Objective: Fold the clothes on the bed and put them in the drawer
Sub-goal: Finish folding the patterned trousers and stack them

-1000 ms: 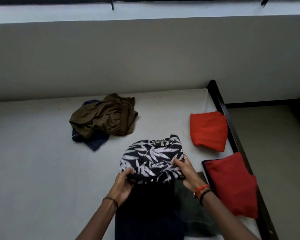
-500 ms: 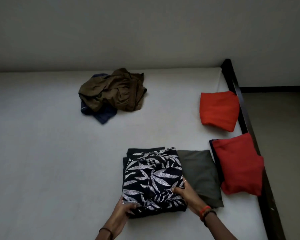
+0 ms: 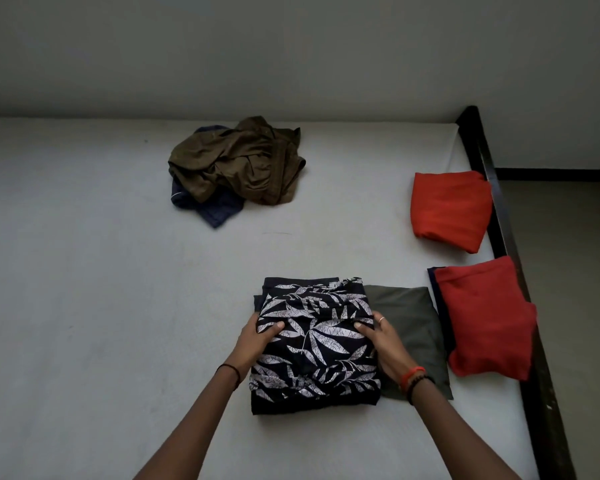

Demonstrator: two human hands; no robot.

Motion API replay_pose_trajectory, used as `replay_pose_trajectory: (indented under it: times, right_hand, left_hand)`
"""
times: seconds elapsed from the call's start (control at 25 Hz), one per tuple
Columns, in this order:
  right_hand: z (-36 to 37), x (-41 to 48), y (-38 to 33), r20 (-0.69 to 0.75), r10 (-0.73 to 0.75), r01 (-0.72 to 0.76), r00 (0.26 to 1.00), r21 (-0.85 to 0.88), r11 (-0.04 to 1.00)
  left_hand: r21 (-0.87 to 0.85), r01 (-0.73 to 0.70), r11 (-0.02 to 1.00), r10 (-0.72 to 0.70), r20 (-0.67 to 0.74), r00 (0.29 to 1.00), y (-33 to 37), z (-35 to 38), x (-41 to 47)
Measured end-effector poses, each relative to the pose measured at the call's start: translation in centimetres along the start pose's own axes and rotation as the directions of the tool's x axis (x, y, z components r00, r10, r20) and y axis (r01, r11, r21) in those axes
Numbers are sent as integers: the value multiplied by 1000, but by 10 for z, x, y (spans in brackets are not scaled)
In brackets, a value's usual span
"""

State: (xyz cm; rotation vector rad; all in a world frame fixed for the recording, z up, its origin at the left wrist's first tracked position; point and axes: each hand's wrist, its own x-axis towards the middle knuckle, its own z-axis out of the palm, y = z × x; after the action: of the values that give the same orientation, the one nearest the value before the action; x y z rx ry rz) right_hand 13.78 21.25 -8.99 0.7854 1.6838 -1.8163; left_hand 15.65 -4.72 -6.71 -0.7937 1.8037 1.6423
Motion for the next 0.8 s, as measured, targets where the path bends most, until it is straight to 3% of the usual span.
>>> replay_pose_trajectory:
  times: [0.08, 0.16, 0.24, 0.28, 0.32, 0.4, 0.48, 0.52, 0.64, 0.8]
  right_hand:
    - [-3, -8, -1, 41, 36, -38, 999, 61, 997]
    - [-2, -10, 2, 53, 54, -54, 997, -5, 999]
    - [5, -9, 5, -60, -28, 15, 998, -214, 977]
    - [11, -9, 6, -138, -143, 76, 980, -404, 911]
    - [16, -10, 7, -176, -297, 126, 939, -627, 769]
    - [29, -17, 6, -21, -533, 269, 846, -846, 460]
    - [39, -16, 8, 140, -512, 348, 847, -876, 335]
    - [42, -12, 11, 174, -466, 342, 867, -889, 305]
    - [44, -4, 18, 166, -395, 285, 904, -921, 266]
    - [47, -2, 18, 169, -355, 251, 919, -947, 199]
  left_hand:
    - [-61, 12, 998, -9, 51, 999, -7, -9, -6]
    - [-27, -4, 1000, 5, 46, 999, -15, -16, -12]
    - [157, -83, 984, 108, -157, 982, -20, -15, -15]
    - [297, -151, 943, 236, -279, 931, -22, -13, -15]
    - [445, -237, 864, 395, -306, 866, -24, -9, -14]
    - [722, -396, 568, 616, -54, 786, -30, 4, -12]
    - [864, -432, 260, 575, 222, 788, -42, 13, -5]
    - [895, -405, 189, 515, 261, 817, -49, 15, 0]
    - [932, -325, 162, 393, 241, 887, -59, 19, 13]
    - [930, -313, 192, 347, 234, 908, -56, 28, 20]
